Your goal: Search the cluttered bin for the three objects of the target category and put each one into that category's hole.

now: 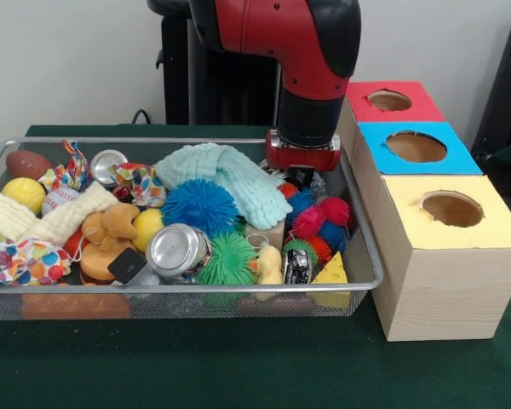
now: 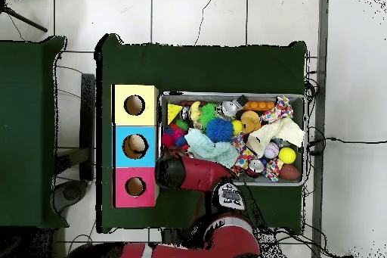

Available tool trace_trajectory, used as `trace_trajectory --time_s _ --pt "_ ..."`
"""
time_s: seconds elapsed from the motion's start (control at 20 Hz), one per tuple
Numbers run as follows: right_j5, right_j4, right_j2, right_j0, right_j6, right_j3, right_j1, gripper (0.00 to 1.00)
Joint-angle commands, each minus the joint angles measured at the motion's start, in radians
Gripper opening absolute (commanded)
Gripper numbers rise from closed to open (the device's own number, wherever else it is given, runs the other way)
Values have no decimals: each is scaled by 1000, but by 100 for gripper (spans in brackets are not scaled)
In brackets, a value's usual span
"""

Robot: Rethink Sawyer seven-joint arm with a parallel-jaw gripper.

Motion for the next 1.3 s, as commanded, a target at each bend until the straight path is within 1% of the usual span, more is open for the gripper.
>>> trace_trajectory --time_s 0.05,0.1,0.25,0.5,0.55,0.6,0.65,0.7,0.75,0.8,1.0,1.15,1.3 --pt "-106 58 203 -8 262 73 192 0" --pt "-100 50 200 -7 245 68 191 0" --pt "-97 65 177 18 254 79 171 0" --pt "-61 113 116 100 288 127 75 0" --pt "-164 80 107 114 282 130 53 0" --pt "-64 120 100 125 285 137 34 0" --pt "-51 128 102 130 286 151 18 0" --pt "-67 131 82 153 288 153 2 0" --pt "-47 144 78 161 289 158 -7 0" --pt "-18 154 85 156 285 164 -15 0" --pt "23 176 112 134 265 186 -39 0" --pt "40 206 139 120 278 233 -70 0" --pt "18 231 122 148 289 246 -81 0"
